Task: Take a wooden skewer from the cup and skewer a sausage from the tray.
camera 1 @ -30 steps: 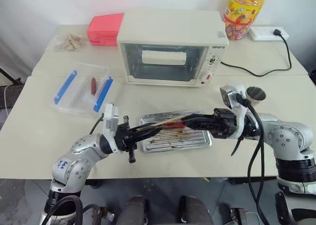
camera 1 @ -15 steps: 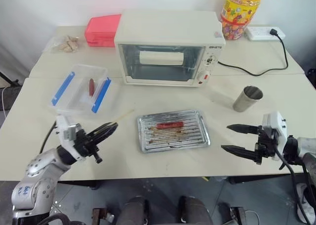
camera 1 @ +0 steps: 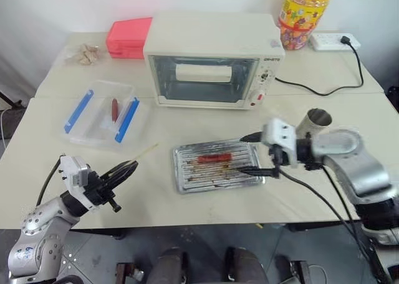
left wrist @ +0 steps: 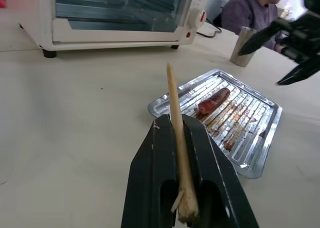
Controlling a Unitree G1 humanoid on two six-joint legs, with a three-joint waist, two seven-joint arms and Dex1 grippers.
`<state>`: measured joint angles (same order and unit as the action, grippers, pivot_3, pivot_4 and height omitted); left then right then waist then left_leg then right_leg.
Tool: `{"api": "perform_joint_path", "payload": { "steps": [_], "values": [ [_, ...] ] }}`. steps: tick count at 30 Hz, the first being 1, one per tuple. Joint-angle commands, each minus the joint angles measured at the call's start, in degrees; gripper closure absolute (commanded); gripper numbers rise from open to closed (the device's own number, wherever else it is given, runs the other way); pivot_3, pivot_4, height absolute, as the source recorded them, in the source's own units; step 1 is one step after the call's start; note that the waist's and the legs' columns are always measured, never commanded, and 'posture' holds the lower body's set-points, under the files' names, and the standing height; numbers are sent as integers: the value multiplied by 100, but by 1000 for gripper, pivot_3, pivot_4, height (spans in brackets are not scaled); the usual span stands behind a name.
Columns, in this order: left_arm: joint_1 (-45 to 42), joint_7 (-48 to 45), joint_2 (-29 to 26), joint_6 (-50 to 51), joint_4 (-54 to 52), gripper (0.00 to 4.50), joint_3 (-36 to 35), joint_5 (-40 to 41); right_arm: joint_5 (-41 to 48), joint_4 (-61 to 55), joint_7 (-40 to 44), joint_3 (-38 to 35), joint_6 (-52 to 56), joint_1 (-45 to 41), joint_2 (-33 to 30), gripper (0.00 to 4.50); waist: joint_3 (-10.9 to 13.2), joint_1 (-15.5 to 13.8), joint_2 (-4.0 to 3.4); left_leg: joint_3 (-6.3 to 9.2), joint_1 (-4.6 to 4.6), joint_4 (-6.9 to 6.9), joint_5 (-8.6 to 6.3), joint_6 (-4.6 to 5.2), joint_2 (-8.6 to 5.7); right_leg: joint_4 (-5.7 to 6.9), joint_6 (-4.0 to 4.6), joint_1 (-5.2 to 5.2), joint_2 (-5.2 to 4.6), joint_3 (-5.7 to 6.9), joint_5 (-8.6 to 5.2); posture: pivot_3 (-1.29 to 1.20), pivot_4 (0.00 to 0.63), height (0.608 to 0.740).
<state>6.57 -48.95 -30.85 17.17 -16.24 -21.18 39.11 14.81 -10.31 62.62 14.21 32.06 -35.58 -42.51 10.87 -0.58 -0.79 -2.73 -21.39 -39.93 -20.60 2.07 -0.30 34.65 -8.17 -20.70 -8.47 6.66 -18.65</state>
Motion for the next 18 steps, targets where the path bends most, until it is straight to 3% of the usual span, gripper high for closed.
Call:
{"api": "perform_joint_path", "payload": {
  "steps": [1,3,6,15,18],
  "values": [
    [-78,-51,-72,10,-156,4500,67,41,-222,130,-35,467,386,-469,294,47,0,-6,0,3,-3,0,0,0,0,0,0,0,0,3,0,0,150,740],
    [-97,-30,-53,22,-189,4500,125,29,-390,445,-13,692,330,-681,469,47,0,-2,0,6,-2,-1,0,0,0,3,0,1,1,8,0,0,150,740],
    [-84,-14,-42,4,-230,4500,184,14,-596,827,16,910,164,-886,670,670,0,-3,1,8,-2,-2,0,0,-3,8,0,1,0,8,0,0,150,740],
    [-80,126,34,-30,-310,4500,195,30,-1080,1519,88,1236,-436,-1109,1102,3761,0,97,1,7,-1,-1,0,0,0,17,0,-3,2,18,0,0,150,740],
    [-95,134,56,-46,-315,4500,193,14,-1128,1586,139,1207,-549,-1100,1141,3761,-1,100,2,7,-1,-1,0,0,1,22,0,-5,2,19,0,0,150,740]
  ]
}}
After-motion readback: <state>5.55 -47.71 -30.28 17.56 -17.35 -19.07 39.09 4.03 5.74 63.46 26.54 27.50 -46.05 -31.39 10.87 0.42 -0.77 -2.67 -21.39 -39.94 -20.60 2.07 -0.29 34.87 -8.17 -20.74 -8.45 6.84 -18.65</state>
